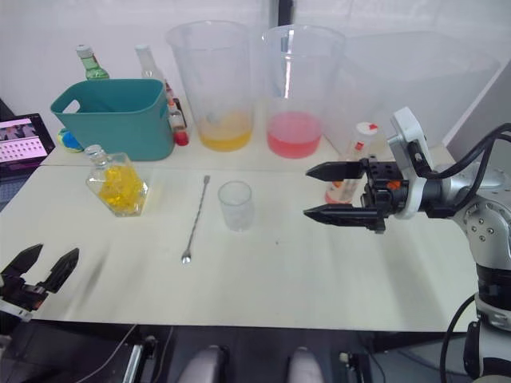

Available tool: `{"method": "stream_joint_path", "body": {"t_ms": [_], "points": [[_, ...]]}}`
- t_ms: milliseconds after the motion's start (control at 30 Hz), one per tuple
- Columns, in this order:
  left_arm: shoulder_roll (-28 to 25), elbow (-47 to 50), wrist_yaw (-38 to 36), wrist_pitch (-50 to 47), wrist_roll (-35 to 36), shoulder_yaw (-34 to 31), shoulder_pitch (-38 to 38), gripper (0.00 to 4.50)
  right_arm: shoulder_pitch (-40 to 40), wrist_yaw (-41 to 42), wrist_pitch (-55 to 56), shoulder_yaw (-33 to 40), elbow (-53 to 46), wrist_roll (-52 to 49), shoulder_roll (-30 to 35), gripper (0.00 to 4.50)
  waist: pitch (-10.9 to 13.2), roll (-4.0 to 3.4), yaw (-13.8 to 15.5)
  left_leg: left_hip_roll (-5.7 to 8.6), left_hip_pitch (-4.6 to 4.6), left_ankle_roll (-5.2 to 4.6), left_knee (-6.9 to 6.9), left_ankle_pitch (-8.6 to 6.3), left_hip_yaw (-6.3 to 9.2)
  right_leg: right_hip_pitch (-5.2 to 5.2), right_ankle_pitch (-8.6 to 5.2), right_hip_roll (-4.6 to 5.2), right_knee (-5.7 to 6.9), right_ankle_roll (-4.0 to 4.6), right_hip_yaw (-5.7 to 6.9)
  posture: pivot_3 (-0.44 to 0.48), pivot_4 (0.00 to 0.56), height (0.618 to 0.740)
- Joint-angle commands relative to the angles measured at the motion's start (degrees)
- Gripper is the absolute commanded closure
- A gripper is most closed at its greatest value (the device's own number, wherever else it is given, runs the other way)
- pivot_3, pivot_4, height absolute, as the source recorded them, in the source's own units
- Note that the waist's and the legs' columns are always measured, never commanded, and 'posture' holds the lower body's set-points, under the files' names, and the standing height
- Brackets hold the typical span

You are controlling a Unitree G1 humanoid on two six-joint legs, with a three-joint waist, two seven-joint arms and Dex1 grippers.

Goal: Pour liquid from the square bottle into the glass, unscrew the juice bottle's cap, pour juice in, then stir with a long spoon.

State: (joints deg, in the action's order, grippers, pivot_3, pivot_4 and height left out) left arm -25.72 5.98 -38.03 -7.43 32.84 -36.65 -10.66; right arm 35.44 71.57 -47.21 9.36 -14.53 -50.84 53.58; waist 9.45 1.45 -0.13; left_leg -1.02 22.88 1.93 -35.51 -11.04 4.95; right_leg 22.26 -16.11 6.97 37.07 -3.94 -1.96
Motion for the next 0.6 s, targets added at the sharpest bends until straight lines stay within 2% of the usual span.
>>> {"method": "stream_joint_path", "body": {"t_ms": [33, 233, 467, 600], "points": [[1.09, 0.75, 5.08, 2.74, -4.25, 3.79, 4.52, 0.00, -0.64, -1.47, -0.56, 1.99, -2.71, -1.70, 0.36, 0.04, -0.01, 0.04, -0.04, 0.00, 0.03, -0.01, -0.07, -0.01, 0.00, 0.00, 0.00, 0.00, 0.01, 0.00, 0.00, 0.000, 0.150, 0.740], [4.50, -4.43, 11.26, 3.87, -8.74, 9.86, 13.35, 0.00, -5.16, -3.51, -1.16, 5.79, -5.68, -2.45, 1.69, 0.04, -0.02, 0.04, -0.06, 0.01, 0.12, -0.12, -0.33, -0.09, 0.00, 0.00, 0.01, -0.02, 0.04, -0.03, 0.00, 0.000, 0.150, 0.740], [5.49, -12.29, 16.07, 6.01, -10.54, 10.36, 19.92, 0.00, -9.80, -5.76, -1.55, 9.84, -8.27, -4.06, 3.41, 0.04, -0.01, 0.05, -0.42, 0.00, 0.13, -0.17, -0.35, -0.11, 0.01, 0.00, 0.02, -0.03, 0.05, -0.04, 0.00, 0.000, 0.150, 0.740], [6.28, -12.92, 17.92, 8.22, -12.80, 12.65, 21.79, 0.00, -10.80, -6.92, -0.32, 10.00, -8.66, -2.79, 3.77, 0.04, -0.01, 0.06, -0.48, 0.02, 0.17, -0.17, -0.38, -0.11, 0.01, 0.00, 0.02, -0.03, 0.03, -0.05, 0.00, 0.000, 0.150, 0.740]]}}
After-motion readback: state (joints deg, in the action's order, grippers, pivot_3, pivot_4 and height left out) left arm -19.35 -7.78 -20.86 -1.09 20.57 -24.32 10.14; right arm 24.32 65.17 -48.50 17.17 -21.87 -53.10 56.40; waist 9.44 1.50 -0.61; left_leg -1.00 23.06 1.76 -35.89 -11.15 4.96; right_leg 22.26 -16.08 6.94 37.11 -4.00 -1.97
